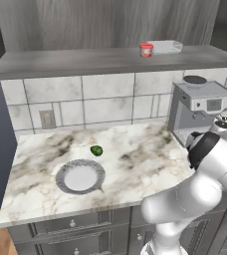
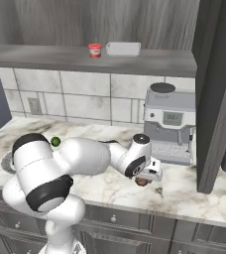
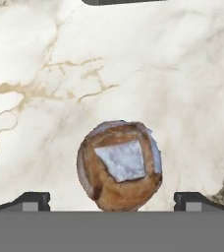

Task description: Pick the avocado and bread from the counter and place them on the plate. Then pick the jam from the cabinet and place it next to the plate. Lastly close the cabinet door.

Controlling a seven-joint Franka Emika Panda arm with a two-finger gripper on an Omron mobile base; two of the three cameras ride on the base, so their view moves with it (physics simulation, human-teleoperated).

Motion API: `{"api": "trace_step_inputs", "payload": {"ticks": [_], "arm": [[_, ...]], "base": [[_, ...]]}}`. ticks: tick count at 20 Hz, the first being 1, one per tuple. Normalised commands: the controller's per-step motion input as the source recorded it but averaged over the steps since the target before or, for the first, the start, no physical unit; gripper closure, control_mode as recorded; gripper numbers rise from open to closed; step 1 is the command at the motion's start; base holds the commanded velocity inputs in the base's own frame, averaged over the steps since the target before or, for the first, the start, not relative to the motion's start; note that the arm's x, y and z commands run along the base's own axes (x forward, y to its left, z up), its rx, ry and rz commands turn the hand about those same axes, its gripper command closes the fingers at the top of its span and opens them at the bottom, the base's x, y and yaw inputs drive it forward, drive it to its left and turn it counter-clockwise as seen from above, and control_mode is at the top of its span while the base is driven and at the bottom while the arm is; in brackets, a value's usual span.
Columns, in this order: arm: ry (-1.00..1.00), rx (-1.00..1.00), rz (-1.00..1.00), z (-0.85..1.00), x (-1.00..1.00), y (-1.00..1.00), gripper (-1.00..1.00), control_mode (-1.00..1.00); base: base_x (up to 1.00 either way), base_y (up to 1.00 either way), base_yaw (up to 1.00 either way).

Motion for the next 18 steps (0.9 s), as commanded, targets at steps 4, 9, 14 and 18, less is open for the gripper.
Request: {"api": "trace_step_inputs", "payload": {"ticks": [4, 9, 14, 18], "arm": [[0.0, 0.0, 0.0, -0.11, 0.08, -0.06, -1.0, -1.0], [0.0, 0.0, 0.0, -0.13, 0.09, -0.05, -1.0, -1.0], [0.0, 0.0, 0.0, -0.12, 0.06, -0.05, -1.0, -1.0], [0.0, 0.0, 0.0, -0.11, 0.03, 0.0, 1.0, -1.0]], "base": [[0.0, 0.0, 0.0], [0.0, 0.0, 0.0], [0.0, 0.0, 0.0], [0.0, 0.0, 0.0]]}}
